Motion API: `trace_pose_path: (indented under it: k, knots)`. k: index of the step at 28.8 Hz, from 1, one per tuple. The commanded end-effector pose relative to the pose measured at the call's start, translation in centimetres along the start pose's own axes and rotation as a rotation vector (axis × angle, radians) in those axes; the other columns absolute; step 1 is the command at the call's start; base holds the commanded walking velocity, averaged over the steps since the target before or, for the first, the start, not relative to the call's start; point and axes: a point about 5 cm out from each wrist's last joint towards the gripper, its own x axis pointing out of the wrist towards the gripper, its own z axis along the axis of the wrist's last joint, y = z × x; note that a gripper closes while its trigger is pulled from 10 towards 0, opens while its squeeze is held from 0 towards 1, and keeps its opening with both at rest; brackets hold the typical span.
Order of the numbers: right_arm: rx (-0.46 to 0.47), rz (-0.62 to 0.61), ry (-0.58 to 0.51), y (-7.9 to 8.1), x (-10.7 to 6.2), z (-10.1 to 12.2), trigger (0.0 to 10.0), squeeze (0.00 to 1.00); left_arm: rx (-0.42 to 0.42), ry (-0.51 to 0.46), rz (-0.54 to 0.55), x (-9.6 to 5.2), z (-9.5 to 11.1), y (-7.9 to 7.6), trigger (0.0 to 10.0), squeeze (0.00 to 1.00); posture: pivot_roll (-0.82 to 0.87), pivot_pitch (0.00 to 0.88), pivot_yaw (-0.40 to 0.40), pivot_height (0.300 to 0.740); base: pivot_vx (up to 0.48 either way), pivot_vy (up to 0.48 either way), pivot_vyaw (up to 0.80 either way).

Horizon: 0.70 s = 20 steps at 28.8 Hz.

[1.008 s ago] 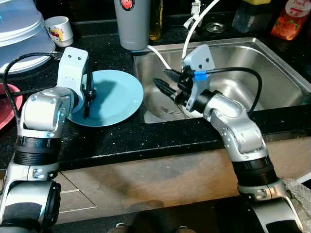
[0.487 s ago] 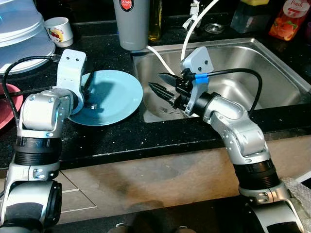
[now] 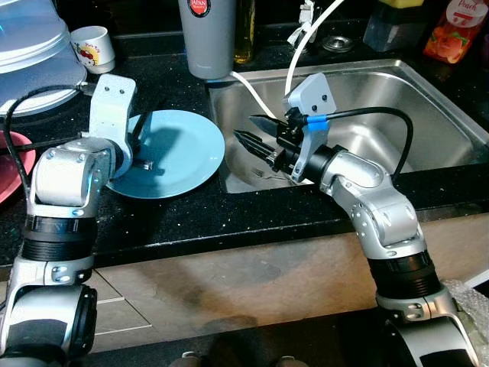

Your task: Kitchen organization

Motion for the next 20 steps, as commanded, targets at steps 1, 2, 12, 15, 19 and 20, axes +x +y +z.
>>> trace_pose_path:
  k: [1, 2, 12, 15, 19, 20]
  knots:
    - [0.001, 0.007, -0.015, 0.0, -0.1, 0.4, 10.0, 0.0, 0.045, -0.045, -0.036, -0.9, 1.4, 0.1, 0.0, 0.0, 0.02, 0.119, 0.021, 0.74, 0.0, 0.0, 0.0]
    - [0.003, 0.006, -0.015, 0.0, -0.1, 0.5, 10.0, 0.0, 0.085, -0.043, -0.065, -1.5, 1.8, 0.4, 0.0, 0.0, 0.02, 0.121, 0.02, 0.74, 0.0, 0.0, 0.0]
    - [0.009, 0.044, -0.005, 0.4, 0.0, 0.3, 10.0, 0.0, 0.31, -0.032, -0.201, -3.7, 2.3, 1.9, 10.0, 0.0, 0.03, 0.121, 0.012, 0.74, 0.0, 0.0, 0.0]
    - [0.009, 0.066, -0.002, 0.7, 0.1, 0.2, 10.0, 0.0, 0.34, -0.023, -0.22, -3.9, 2.1, 2.0, 10.0, 0.0, 0.03, 0.12, 0.011, 0.74, 0.0, 0.0, 0.0]
    - [0.008, 0.071, 0.001, 0.8, 0.1, 0.2, 10.0, 0.0, 0.351, -0.003, -0.232, -3.9, 1.7, 1.8, 10.0, 0.0, 0.03, 0.118, 0.01, 0.74, 0.0, 0.0, 0.0]
    - [0.007, 0.069, 0.001, 0.7, 0.1, 0.2, 10.0, 0.0, 0.348, 0.009, -0.244, -3.9, 1.6, 1.6, 10.0, 0.15, 0.02, 0.117, 0.011, 0.74, 0.0, 0.0, 0.0]
